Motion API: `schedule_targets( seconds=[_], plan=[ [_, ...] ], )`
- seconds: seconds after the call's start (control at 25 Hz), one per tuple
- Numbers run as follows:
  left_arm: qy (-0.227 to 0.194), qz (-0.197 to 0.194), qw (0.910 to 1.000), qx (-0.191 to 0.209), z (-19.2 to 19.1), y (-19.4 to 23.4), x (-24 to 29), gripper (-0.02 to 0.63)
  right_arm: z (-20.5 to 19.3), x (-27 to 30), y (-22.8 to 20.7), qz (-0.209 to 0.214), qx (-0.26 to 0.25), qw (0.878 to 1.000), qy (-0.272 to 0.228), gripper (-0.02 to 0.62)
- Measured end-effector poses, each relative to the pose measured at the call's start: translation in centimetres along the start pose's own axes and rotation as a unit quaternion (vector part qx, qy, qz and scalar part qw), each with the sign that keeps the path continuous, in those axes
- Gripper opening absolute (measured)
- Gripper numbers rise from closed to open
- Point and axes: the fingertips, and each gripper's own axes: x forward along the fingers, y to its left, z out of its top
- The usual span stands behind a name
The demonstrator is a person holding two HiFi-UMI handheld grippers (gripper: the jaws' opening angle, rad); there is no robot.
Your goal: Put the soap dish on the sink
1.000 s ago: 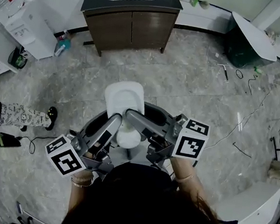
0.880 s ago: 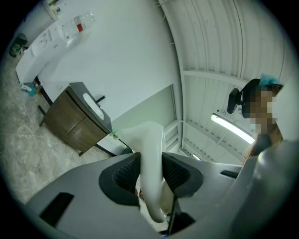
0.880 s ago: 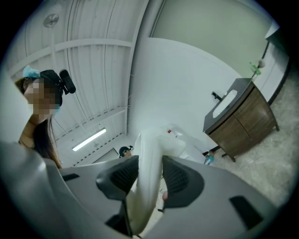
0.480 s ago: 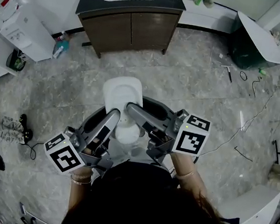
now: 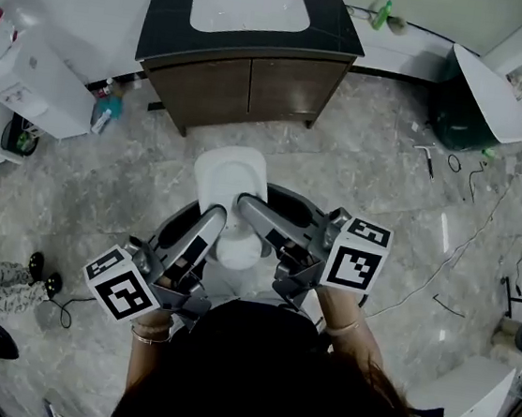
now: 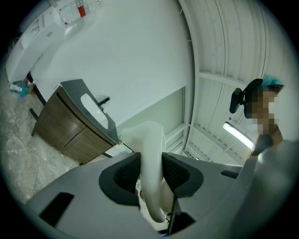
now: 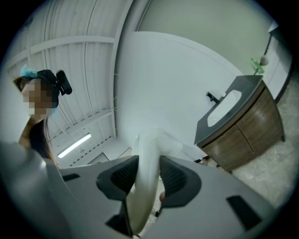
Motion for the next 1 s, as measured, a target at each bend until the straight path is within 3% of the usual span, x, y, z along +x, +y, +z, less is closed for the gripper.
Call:
schedule_targets(
  seconds=[0.24,0.56,1.0],
  plan=[
    [0.011,-0.013,0.9998,0.005,7.2,4.7,4.0,0.133,5.1,6.5,-4.2,-0.012,0.004,1.000,-0.015,0.149],
    [0.020,-0.023,0.9995,-0.009,11.4,9.0,8.6,0.133,9.4,10.3,-9.0,-0.030,-0.001,0.999,-0.017,0.149],
    [-0.016,0.004,0.9998,-0.010,19.5,16.5,17.7,0.133,18.2,17.6,-18.3,-0.001,-0.011,1.000,0.015,0.149]
  ],
)
